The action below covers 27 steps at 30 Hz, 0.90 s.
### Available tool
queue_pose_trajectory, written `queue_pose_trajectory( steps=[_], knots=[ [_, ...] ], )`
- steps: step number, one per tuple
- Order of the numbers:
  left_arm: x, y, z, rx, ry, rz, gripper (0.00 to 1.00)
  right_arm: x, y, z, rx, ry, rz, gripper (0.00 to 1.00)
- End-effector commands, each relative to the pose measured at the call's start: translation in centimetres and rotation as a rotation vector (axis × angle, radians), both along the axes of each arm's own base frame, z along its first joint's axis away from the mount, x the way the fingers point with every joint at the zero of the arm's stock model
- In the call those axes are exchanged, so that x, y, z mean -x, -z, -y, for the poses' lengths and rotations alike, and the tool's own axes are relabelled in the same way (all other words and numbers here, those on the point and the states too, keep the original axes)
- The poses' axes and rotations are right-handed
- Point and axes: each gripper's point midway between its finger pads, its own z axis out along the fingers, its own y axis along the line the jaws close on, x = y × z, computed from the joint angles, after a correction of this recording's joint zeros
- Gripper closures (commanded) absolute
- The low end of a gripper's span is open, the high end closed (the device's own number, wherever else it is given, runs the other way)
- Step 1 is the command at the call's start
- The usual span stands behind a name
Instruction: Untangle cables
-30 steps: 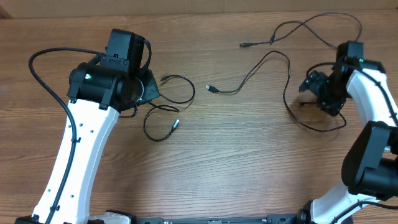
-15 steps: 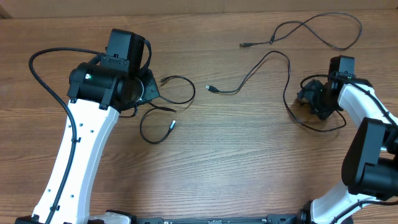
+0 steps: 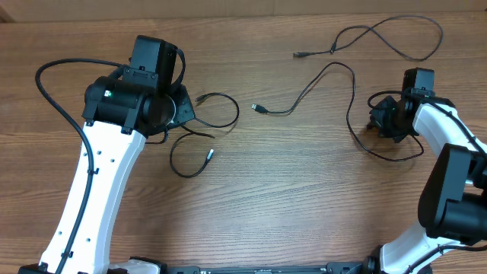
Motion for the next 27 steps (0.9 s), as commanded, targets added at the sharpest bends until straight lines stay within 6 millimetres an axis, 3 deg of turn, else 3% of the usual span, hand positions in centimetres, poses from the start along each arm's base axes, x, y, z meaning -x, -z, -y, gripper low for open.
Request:
queue_pose_trajectory(
  steps=[1,3,9,15,19,23,27],
  knots=[
    [-0.1,-0.1,0.3,0.003,0.018,0.002,0.93,0.4,0.2,0.0,0.007,0.005,-0.013,0.53],
    [-0.1,-0.1,0.3,0.003,0.018,0.001,0.93,0.8,0.3,0.2,0.019,0.010,-0.032,0.45],
    [-0.2,-0.1,0.3,0.003,0.017,0.004,0.94,1.8,1.5,0.0,0.021,0.011,-0.054,0.50],
    [-0.2,-0.1,0.3,0.004,0.017,0.007,0.93,1.7,1.7,0.1,0.022,0.011,-0.044,0.68],
    [-0.2,-0.1,0.3,0.004,0.017,0.006,0.93,0.6,1.2,0.3,0.033,0.011,0.000,0.93],
    [-0.2,-0.1,0.3,0.003,0.018,0.005,0.93,-2.0,-1.5,0.9,0.046,-0.019,0.075,0.96],
    [-0.2,-0.1,0.3,0.003,0.017,0.006,0.93,-6.0,-7.8,1.9,0.110,-0.109,0.185,0.96]
  ],
)
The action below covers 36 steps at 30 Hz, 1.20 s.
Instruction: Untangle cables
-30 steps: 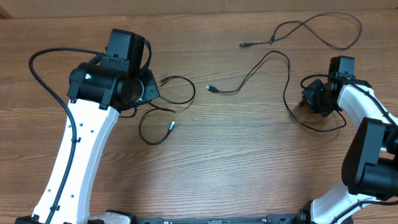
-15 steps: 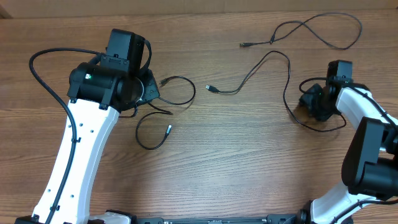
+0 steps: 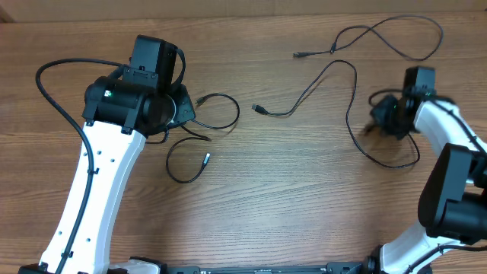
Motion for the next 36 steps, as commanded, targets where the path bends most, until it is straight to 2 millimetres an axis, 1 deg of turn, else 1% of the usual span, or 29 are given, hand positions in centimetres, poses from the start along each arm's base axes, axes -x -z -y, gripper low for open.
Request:
queue_pose_trajectory(
  steps=[1,2,4,6,7,9,10,11,12,13,14,15,16,19,24,28,30,33,36],
  knots=[
    [-0.2,-0.1,0.2,0.000,0.016,0.004,0.92,-5.2,-7.4,1.4,0.092,-0.101,0.179,0.96],
    [-0.2,-0.1,0.2,-0.001,0.016,0.004,0.93,-6.1,-9.5,1.6,0.118,-0.132,0.214,0.96],
    [-0.2,-0.1,0.2,-0.001,0.016,0.004,0.92,-8.1,-14.4,2.0,0.188,-0.203,0.307,0.96],
    [-0.2,-0.1,0.2,-0.001,0.016,0.005,0.92,-9.4,-18.6,2.3,0.252,-0.256,0.387,0.96],
    [-0.2,-0.1,0.2,-0.001,0.016,0.005,0.92,-9.8,-20.3,2.4,0.276,-0.273,0.417,0.96],
    [-0.2,-0.1,0.2,0.001,0.016,0.007,0.92,-10.0,-23.1,2.5,0.298,-0.278,0.459,0.96],
    [-0.2,-0.1,0.2,0.001,0.016,0.007,0.92,-9.9,-23.5,2.4,0.290,-0.266,0.458,0.96],
    [-0.3,-0.1,0.2,0.001,0.016,0.008,0.92,-9.5,-23.4,2.3,0.273,-0.255,0.439,0.89],
    [-0.3,-0.1,0.2,0.001,0.016,0.008,0.92,-8.9,-22.8,2.2,0.253,-0.244,0.409,0.75],
    [-0.2,-0.1,0.2,0.001,0.016,0.007,0.93,-8.3,-22.0,2.0,0.238,-0.244,0.373,0.56],
    [-0.2,-0.1,0.2,0.001,0.016,0.007,0.93,-7.5,-20.6,1.9,0.222,-0.246,0.318,0.43],
    [-0.3,-0.1,0.2,0.001,0.015,0.008,0.92,-6.3,-18.5,1.6,0.185,-0.234,0.243,0.38],
    [-0.3,-0.1,0.2,0.001,0.015,0.008,0.92,-5.7,-17.2,1.5,0.163,-0.224,0.203,0.36],
    [-0.3,-0.1,0.2,0.001,0.016,0.008,0.92,-3.5,-12.2,1.0,0.102,-0.194,0.074,0.29],
    [-0.2,-0.1,0.2,0.000,0.016,0.005,0.92,-0.2,-5.5,0.3,0.037,-0.136,-0.061,0.29],
    [-0.2,-0.1,0.2,0.000,0.016,0.005,0.92,1.5,-1.8,-0.4,-0.001,-0.105,-0.105,0.35],
    [-0.2,-0.1,0.2,0.001,0.016,0.007,0.92,1.9,-0.5,-0.9,-0.016,-0.111,-0.106,0.35],
    [-0.3,-0.2,0.3,0.001,0.016,0.009,0.92,2.3,1.0,-1.0,-0.015,-0.112,-0.099,0.36],
    [-0.3,-0.1,0.2,0.001,0.016,0.008,0.92,2.3,1.9,-1.0,-0.012,-0.106,-0.083,0.40]
  ],
)
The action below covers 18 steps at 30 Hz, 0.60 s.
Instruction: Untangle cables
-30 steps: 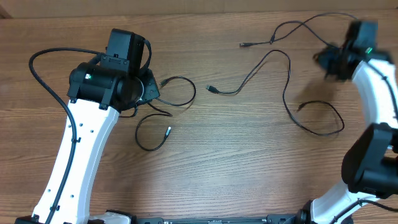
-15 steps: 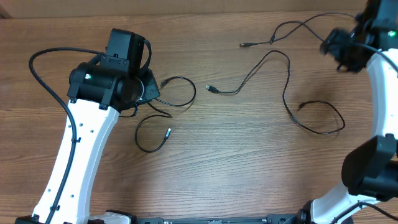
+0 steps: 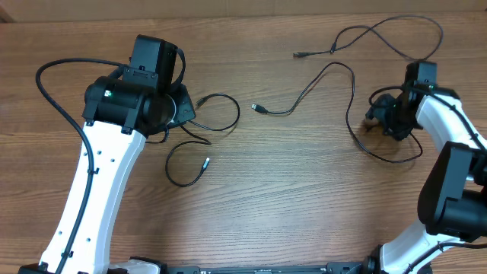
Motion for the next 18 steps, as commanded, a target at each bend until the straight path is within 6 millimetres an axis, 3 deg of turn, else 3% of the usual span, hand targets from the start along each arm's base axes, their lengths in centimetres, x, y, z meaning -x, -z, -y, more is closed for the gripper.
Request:
queue_pose_trajectory(
  steps=[1,7,12,15,18],
  knots=[
    [-0.1,-0.1,0.2,0.000,0.016,0.003,0.92,0.4,0.9,-0.1,-0.008,0.037,0.003,0.42],
    [-0.1,-0.1,0.2,0.000,0.016,0.003,0.92,0.8,2.5,0.0,-0.007,0.082,0.015,0.50],
    [-0.1,-0.1,0.2,0.000,0.016,0.003,0.92,0.2,2.4,0.1,-0.002,0.082,0.046,0.74],
    [-0.1,-0.1,0.2,0.000,0.016,0.003,0.92,-0.2,2.3,0.2,0.002,0.081,0.064,0.96],
    [-0.1,-0.1,0.2,0.000,0.016,0.003,0.92,-1.2,1.8,0.5,0.010,0.081,0.104,0.96]
  ],
)
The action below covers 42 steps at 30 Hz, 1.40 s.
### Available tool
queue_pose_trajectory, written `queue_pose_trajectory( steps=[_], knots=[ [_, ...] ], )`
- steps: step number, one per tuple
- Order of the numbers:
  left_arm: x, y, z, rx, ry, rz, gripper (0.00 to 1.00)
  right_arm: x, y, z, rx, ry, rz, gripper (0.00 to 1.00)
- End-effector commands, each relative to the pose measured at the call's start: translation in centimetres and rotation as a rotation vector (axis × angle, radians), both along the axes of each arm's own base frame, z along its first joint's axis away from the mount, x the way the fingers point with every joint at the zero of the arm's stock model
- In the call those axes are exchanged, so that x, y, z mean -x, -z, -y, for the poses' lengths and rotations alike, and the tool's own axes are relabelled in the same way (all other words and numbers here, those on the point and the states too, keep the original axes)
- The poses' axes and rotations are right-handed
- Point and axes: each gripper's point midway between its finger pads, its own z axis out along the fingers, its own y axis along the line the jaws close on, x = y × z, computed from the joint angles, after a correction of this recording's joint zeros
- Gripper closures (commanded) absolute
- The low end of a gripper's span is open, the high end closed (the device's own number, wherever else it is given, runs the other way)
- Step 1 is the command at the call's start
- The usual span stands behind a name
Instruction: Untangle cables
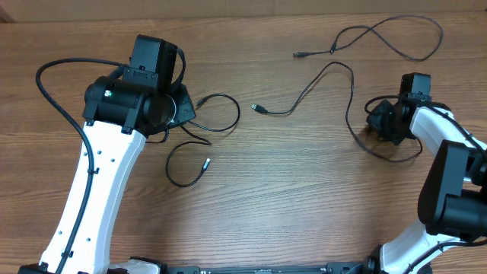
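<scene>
Three thin black cables lie on the wooden table. The left cable (221, 114) curls in loops, with its plug (205, 161) lying free. It runs under my left gripper (181, 113), whose fingers are hidden beneath the wrist. The middle cable (335, 67) runs from its plug (259, 109) up, over and down into a loop (396, 158) at my right gripper (378, 118). That gripper looks shut on the cable's end. The top cable (396, 34) lies apart at the back right.
The left arm's own thick black hose (53, 99) arcs over the table's left side. The table's far edge (243, 17) runs along the top of the view. Both arm bases stand at the near edge.
My right wrist has shifted a little down and left, and the middle cable's loop under it has changed shape slightly. The left arm and left cable are unchanged.
At first the left cable's lower loop lay with its plug farther up and right, then it lay lower, where it stays. My right gripper stood at slightly different spots at the middle cable's end, the loop there following it. The top cable never moved.
</scene>
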Motion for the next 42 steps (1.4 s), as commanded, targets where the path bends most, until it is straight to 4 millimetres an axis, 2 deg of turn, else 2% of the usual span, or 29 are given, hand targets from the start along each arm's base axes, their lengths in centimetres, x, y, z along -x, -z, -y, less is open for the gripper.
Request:
queue_pose_trajectory(
  steps=[1,3,5,7,11,13,16,18,20,22,24,27,29,31,32,34,37,39,40,42],
  knots=[
    [-0.1,-0.1,0.2,0.000,0.016,0.003,0.91,-1.2,-0.9,0.7,0.022,-0.003,0.045,0.96],
    [-0.1,-0.1,0.2,-0.001,0.016,0.004,0.91,-2.8,-2.8,1.4,0.030,-0.013,0.093,0.96],
    [-0.1,-0.1,0.2,-0.001,0.016,0.004,0.91,-4.9,-5.9,2.2,0.043,-0.043,0.162,0.96],
    [-0.1,-0.1,0.2,-0.001,0.016,0.003,0.91,-7.3,-10.2,2.8,0.058,-0.088,0.250,0.96],
    [-0.2,-0.1,0.2,0.000,0.016,0.006,0.91,-11.6,-21.0,2.4,0.160,-0.325,0.482,0.96],
    [-0.3,-0.2,0.3,0.002,0.016,0.010,0.91,-12.7,-25.3,2.6,0.257,-0.395,0.557,0.96],
    [-0.3,-0.2,0.3,0.001,0.016,0.011,0.91,-13.5,-30.8,4.1,0.397,-0.375,0.639,0.96],
    [-0.3,-0.2,0.3,0.002,0.016,0.011,0.91,-13.6,-32.3,4.7,0.441,-0.356,0.656,0.96],
    [-0.3,-0.2,0.3,0.001,0.016,0.011,0.91,-13.5,-33.0,5.8,0.493,-0.314,0.646,0.96],
    [-0.3,-0.2,0.2,0.001,0.016,0.011,0.91,-13.1,-32.9,7.1,0.543,-0.268,0.612,0.96],
    [-0.3,-0.2,0.2,0.001,0.016,0.010,0.91,-12.1,-32.8,9.7,0.647,-0.170,0.538,0.96],
    [-0.3,-0.2,0.3,0.001,0.016,0.011,0.91,-10.1,-34.0,13.8,0.831,0.030,0.439,0.96],
    [-0.3,-0.2,0.3,0.002,0.016,0.013,0.91,-8.8,-34.9,15.7,0.925,0.127,0.394,0.96],
    [-0.4,-0.2,0.3,0.002,0.016,0.015,0.92,-8.2,-35.4,16.4,0.967,0.173,0.371,0.96],
    [-0.4,-0.2,0.3,0.002,0.016,0.015,0.92,-8.2,-35.3,16.4,0.963,0.169,0.374,0.96],
    [-0.4,-0.2,0.3,0.003,0.015,0.015,0.92,-9.4,-34.6,15.0,0.889,0.088,0.415,0.96],
    [-0.4,-0.3,0.3,0.003,0.016,0.016,0.92,-11.6,-32.1,9.9,0.632,-0.136,0.504,0.96],
    [-0.3,-0.2,0.3,0.002,0.016,0.013,0.92,-11.6,-31.1,8.8,0.542,-0.143,0.505,0.96],
    [-0.3,-0.2,0.3,0.002,0.016,0.011,0.92,-11.5,-30.7,8.2,0.497,-0.145,0.504,0.93],
    [-0.3,-0.2,0.3,0.001,0.016,0.010,0.92,-11.2,-29.4,6.0,0.371,-0.186,0.494,0.74]
  ],
)
